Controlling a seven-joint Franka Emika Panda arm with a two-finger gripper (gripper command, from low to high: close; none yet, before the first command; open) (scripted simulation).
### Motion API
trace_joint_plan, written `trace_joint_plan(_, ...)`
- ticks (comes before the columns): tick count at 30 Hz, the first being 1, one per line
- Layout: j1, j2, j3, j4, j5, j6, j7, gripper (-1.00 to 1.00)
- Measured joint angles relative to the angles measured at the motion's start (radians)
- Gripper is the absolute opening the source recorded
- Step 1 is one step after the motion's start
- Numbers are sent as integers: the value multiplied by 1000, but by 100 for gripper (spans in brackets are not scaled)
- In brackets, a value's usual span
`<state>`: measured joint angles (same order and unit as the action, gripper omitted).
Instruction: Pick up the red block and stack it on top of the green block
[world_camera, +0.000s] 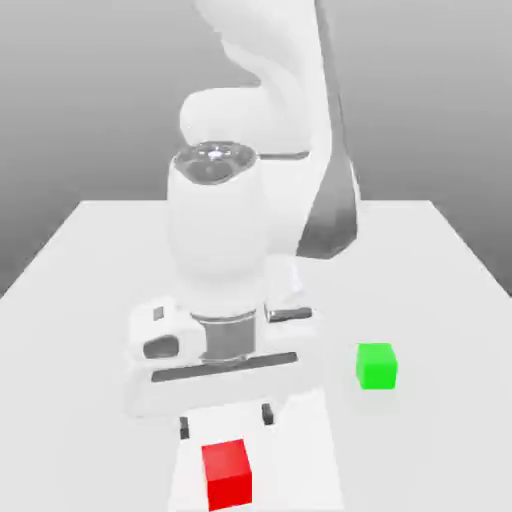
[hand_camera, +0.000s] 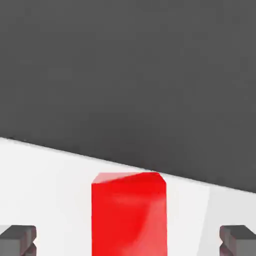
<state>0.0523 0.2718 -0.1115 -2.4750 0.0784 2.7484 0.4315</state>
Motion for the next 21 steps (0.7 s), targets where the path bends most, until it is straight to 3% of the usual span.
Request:
trace_joint_plan(2, -13, 73, 17, 10, 18, 59, -15, 0)
trace_joint_plan(3, -19, 101, 24, 14, 25, 82, -20, -100)
trace_joint_plan(10, -20, 103, 25, 15, 24, 84, -20, -100)
trace_joint_plan(15, 0, -54, 3, -15, -17, -43, 9, -100)
trace_joint_plan(21, 186, -266, 143, -203, 36, -70, -89, -100)
